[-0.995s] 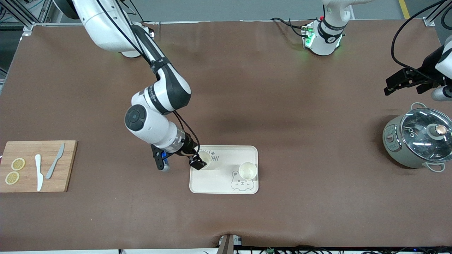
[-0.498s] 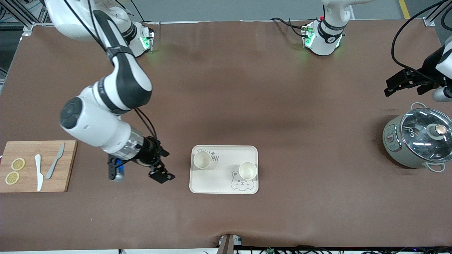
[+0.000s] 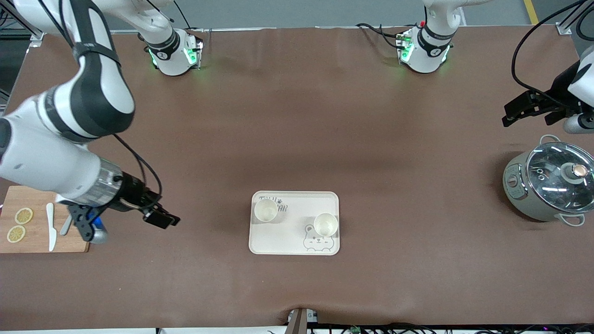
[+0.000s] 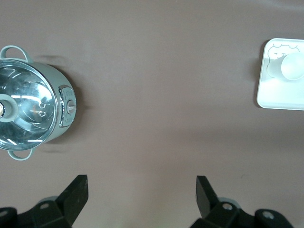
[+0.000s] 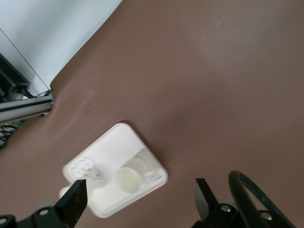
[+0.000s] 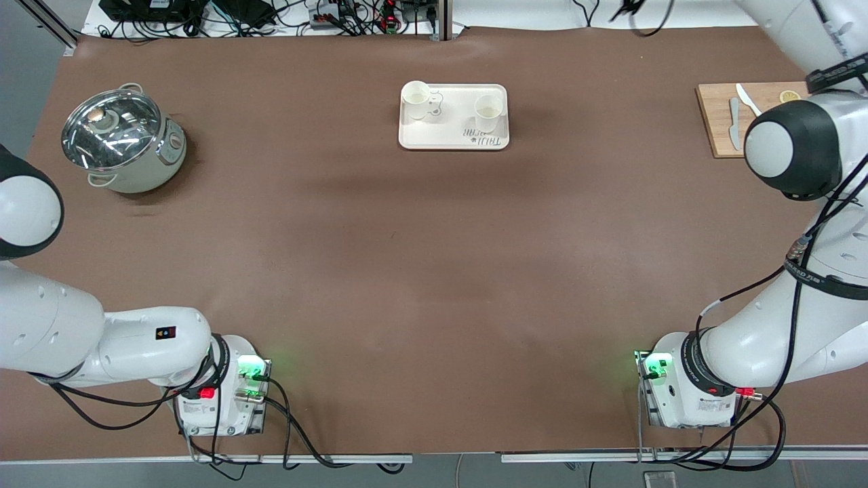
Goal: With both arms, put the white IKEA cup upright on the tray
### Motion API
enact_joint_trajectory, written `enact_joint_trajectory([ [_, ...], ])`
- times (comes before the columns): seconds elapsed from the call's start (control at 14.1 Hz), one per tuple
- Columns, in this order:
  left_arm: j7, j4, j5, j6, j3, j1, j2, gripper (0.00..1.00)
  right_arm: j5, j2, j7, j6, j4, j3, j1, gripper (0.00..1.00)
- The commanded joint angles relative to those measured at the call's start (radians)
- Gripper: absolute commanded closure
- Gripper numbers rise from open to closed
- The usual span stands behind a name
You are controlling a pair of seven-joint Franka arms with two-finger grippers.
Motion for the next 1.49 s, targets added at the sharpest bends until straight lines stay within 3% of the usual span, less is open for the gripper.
enact_joint_trajectory([
  [0.0, 0.001, 0.002, 0.019, 0.01, -0.019, 0.004, -0.011, 0.0, -0.103, -0.009, -0.249, -0.062, 0.049, 0.005, -0.018, 0.0],
  [0.14, 0.002, 0.029, 0.019, 0.01, -0.02, 0.004, 0.006, 0.0, -0.204, -0.037, -0.454, -0.076, 0.053, 0.007, -0.019, 0.0],
  [0.64, 0.009, 0.026, 0.019, 0.03, -0.019, 0.004, 0.012, 0.0, -0.217, -0.213, -0.679, -0.265, -0.01, 0.008, -0.127, 0.0],
  [0.85, 0.009, 0.025, 0.019, 0.029, -0.02, 0.005, 0.009, 0.0, -0.215, -0.317, -0.694, -0.265, -0.145, 0.008, -0.156, 0.0],
  [1.07, 0.009, 0.023, 0.018, 0.024, -0.025, 0.007, 0.003, 0.0, -0.212, -0.472, -0.715, -0.161, -0.407, 0.008, -0.182, 0.0],
  [1.14, 0.006, 0.023, 0.018, 0.024, -0.025, 0.007, 0.003, 0.0, -0.202, -0.486, -0.758, -0.153, -0.433, 0.01, -0.202, 0.0],
  [1.42, -0.001, 0.022, 0.018, 0.021, -0.045, 0.005, 0.003, 0.0, -0.244, -0.479, -0.784, -0.204, -0.345, 0.011, -0.179, 0.0],
])
